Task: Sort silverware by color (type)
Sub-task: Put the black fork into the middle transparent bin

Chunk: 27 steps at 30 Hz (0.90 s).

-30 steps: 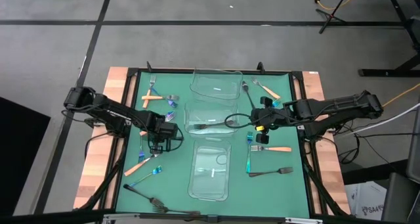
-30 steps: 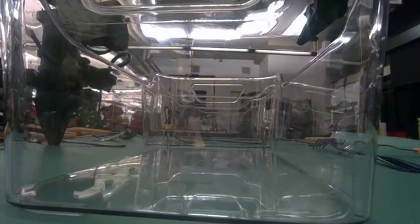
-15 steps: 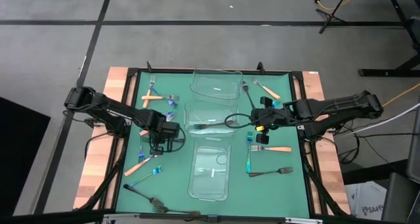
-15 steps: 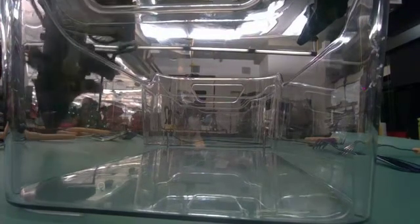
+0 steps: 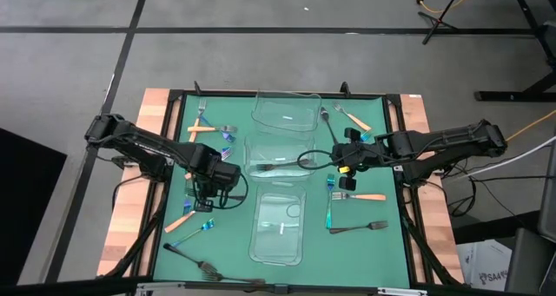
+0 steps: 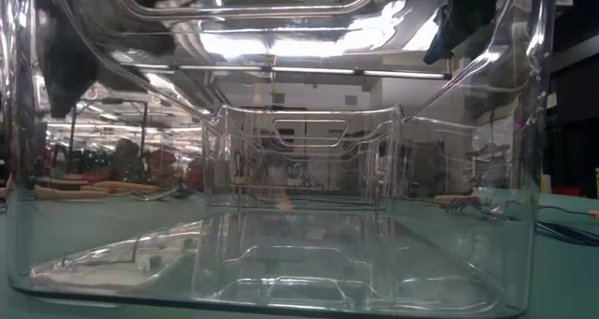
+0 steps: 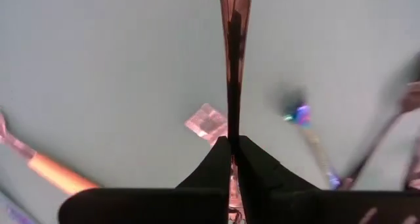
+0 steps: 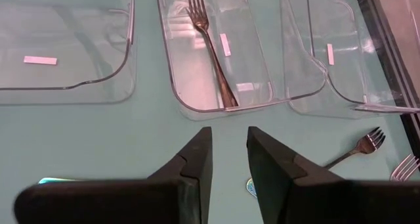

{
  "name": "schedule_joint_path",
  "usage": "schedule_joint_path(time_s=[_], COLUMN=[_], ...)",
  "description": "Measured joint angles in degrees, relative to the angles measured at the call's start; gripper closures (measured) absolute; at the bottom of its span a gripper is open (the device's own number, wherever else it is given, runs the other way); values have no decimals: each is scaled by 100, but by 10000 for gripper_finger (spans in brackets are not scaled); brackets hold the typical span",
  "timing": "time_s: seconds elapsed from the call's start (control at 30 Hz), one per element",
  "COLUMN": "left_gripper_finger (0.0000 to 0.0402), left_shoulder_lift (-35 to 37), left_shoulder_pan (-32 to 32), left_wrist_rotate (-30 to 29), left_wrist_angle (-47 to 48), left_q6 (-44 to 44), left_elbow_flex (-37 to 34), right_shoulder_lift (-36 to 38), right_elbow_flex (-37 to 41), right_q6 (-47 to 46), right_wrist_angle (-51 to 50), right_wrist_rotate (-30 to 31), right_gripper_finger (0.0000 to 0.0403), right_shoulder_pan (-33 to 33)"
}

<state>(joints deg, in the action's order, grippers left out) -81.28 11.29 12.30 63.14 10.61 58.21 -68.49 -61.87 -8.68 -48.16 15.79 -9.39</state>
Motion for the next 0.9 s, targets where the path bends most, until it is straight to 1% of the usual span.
schedule_joint_path(time_s=[0.07, 0.27, 0.47, 0.6, 0.73, 0.9], left_gripper_finger=[396, 396, 396, 396, 396, 396], left_shoulder_lift=[0, 0, 1, 0, 1, -24], left_shoulder_pan=[65, 126, 122, 71, -121, -519], left_wrist_rotate=[84, 49, -386, -672, -727, -724], left_wrist_angle=[19, 32, 25, -59, -454, -1224], left_q6=[-1, 36, 131, 19, -337, -832], left_elbow_flex=[255, 987, 1657, 2039, 2251, 2258], right_shoulder_lift=[0, 0, 0, 0, 0, 0], right_elbow_flex=[0, 0, 0, 0, 0, 0], right_q6=[1, 1, 1, 1, 1, 1], right_wrist_angle=[0, 0, 2, 4, 6, 7], right_wrist_rotate=[0, 0, 0, 0, 0, 0], right_gripper_finger=[317, 317, 317, 317, 317, 317], right_shoulder_pan=[0, 0, 0, 0, 0, 0])
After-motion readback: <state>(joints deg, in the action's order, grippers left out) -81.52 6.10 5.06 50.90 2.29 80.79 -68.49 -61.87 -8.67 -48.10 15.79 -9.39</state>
